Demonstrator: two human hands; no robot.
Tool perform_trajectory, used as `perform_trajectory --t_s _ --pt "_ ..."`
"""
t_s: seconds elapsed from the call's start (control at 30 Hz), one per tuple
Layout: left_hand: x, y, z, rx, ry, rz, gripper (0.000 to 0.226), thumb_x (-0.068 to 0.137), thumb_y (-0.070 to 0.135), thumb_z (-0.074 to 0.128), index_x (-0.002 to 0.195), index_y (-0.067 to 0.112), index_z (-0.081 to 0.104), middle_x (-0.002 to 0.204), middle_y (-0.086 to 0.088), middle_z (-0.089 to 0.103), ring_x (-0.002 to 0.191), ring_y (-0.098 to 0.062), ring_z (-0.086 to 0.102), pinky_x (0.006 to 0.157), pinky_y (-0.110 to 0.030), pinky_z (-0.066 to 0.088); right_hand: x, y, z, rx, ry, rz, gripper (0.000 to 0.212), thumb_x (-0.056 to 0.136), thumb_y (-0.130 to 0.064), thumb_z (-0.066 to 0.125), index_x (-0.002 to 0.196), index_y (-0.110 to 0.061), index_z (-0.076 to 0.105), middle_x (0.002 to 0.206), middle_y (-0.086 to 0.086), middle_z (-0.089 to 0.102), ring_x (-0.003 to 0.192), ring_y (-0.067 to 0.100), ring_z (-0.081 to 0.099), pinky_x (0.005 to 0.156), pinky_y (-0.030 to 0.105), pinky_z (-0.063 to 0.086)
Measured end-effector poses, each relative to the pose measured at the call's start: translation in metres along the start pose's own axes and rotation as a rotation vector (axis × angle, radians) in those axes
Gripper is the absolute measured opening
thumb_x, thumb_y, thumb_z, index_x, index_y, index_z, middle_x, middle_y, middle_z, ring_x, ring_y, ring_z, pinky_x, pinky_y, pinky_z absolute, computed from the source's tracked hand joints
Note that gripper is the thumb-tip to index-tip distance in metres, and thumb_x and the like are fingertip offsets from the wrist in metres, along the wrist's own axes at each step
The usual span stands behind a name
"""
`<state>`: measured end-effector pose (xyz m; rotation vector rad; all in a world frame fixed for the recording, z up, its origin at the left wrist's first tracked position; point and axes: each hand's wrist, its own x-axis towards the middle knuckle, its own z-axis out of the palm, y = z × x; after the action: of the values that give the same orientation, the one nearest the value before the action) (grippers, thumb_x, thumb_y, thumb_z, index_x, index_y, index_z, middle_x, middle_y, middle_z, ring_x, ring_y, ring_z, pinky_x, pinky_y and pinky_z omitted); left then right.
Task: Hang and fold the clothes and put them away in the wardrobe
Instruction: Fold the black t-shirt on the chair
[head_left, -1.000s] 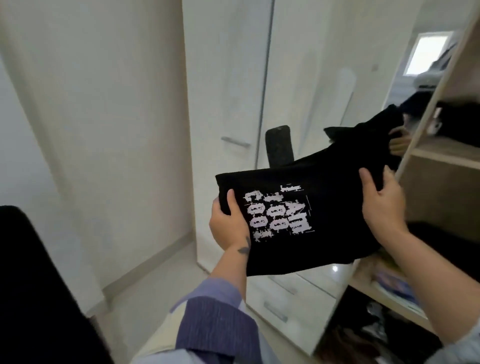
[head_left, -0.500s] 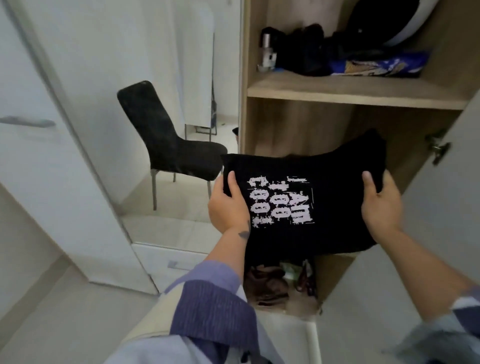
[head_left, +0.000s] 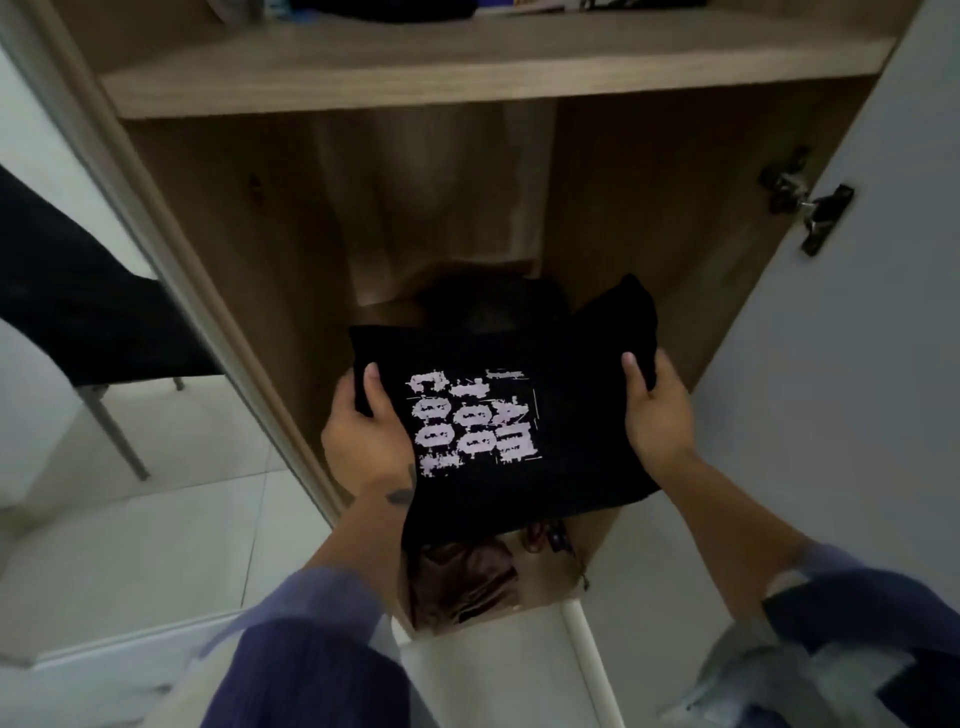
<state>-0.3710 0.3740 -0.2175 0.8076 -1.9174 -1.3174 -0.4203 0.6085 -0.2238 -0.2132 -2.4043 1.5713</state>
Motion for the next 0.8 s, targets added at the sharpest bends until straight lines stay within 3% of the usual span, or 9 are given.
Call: perform_trajectory --t_s 0.1,0.2,0.33,0.43,0.57,0.7,0.73,0.8 --pt "0.013 -0.029 0.03 0.042 -0.008 0.001 0.037 0.098 0.045 0.042 0.123 0.025 0.062 0.1 -0.001 0.069 0.085 -0.015 0.057 0.072 -0.023 0.039 0.023 0.038 0.022 -0.045 -0.026 0.079 0.058 0.096 -0.052 0.037 0.144 -0.02 0.038 0.142 0.002 0.049 0.131 0.024 0.045 0.108 0.038 0.038" --pt "0.027 -0.065 0.061 0.09 -0.001 -0.015 0.038 0.097 0.047 0.042 0.122 0.026 0.062 0.1 -0.006 0.07 0.092 -0.026 0.062 0.072 -0.027 0.042 0.047 0.071 0.046 -0.12 -0.061 0.132 0.06 0.097 -0.05 0.036 0.148 -0.017 0.032 0.147 0.004 0.042 0.136 0.027 0.038 0.109 0.038 0.034" --pt "0.045 -0.107 0.098 0.135 -0.012 -0.003 0.037 0.098 0.044 0.041 0.121 0.024 0.062 0.105 -0.01 0.069 0.097 -0.031 0.062 0.071 -0.027 0.04 0.071 0.105 0.074 -0.215 -0.111 0.077 0.046 0.1 -0.044 0.034 0.137 -0.019 0.043 0.126 0.01 0.059 0.118 0.032 0.053 0.092 0.036 0.041" --pt "0.053 -0.132 0.12 0.154 -0.018 -0.022 0.038 0.099 0.045 0.038 0.124 0.026 0.059 0.107 -0.01 0.068 0.098 -0.031 0.061 0.07 -0.027 0.037 0.092 0.131 0.093 -0.365 -0.083 0.034 0.044 0.099 -0.046 0.032 0.131 -0.019 0.046 0.113 0.018 0.063 0.106 0.039 0.058 0.083 0.042 0.045" --pt "0.057 -0.164 0.132 0.302 -0.051 -0.056 0.037 0.101 0.039 0.031 0.129 0.022 0.049 0.115 -0.015 0.062 0.104 -0.037 0.057 0.071 -0.034 0.039 0.101 0.16 0.112 -0.488 -0.108 0.072 0.05 0.099 -0.047 0.031 0.14 -0.019 0.035 0.119 0.025 0.058 0.107 0.044 0.056 0.081 0.044 0.043" --pt "0.051 -0.178 0.131 0.578 -0.077 0.084 0.047 0.1 0.039 0.03 0.142 0.019 0.034 0.145 -0.009 0.039 0.132 -0.032 0.037 0.097 -0.052 0.034 0.098 0.161 0.124 -0.763 0.064 -0.03 0.059 0.095 -0.048 0.039 0.146 -0.019 0.029 0.132 0.022 0.045 0.117 0.04 0.046 0.092 0.048 0.039" --pt "0.048 -0.176 0.132 0.611 -0.135 0.186 0.05 0.1 0.042 0.028 0.144 0.02 0.032 0.151 -0.005 0.033 0.139 -0.027 0.029 0.105 -0.053 0.027 0.096 0.155 0.128 -0.848 0.073 -0.099 0.062 0.093 -0.052 0.034 0.147 -0.022 0.028 0.138 0.022 0.04 0.124 0.039 0.041 0.098 0.051 0.034" --pt "0.043 -0.176 0.134 0.719 -0.325 0.367 0.058 0.097 0.053 0.019 0.148 0.025 0.025 0.158 0.001 0.019 0.147 -0.019 0.01 0.114 -0.051 0.008 0.088 0.144 0.136 -0.933 -0.086 -0.207 0.069 0.088 -0.061 0.011 0.149 -0.031 0.019 0.155 0.019 0.019 0.143 0.036 0.018 0.113 0.055 0.013"
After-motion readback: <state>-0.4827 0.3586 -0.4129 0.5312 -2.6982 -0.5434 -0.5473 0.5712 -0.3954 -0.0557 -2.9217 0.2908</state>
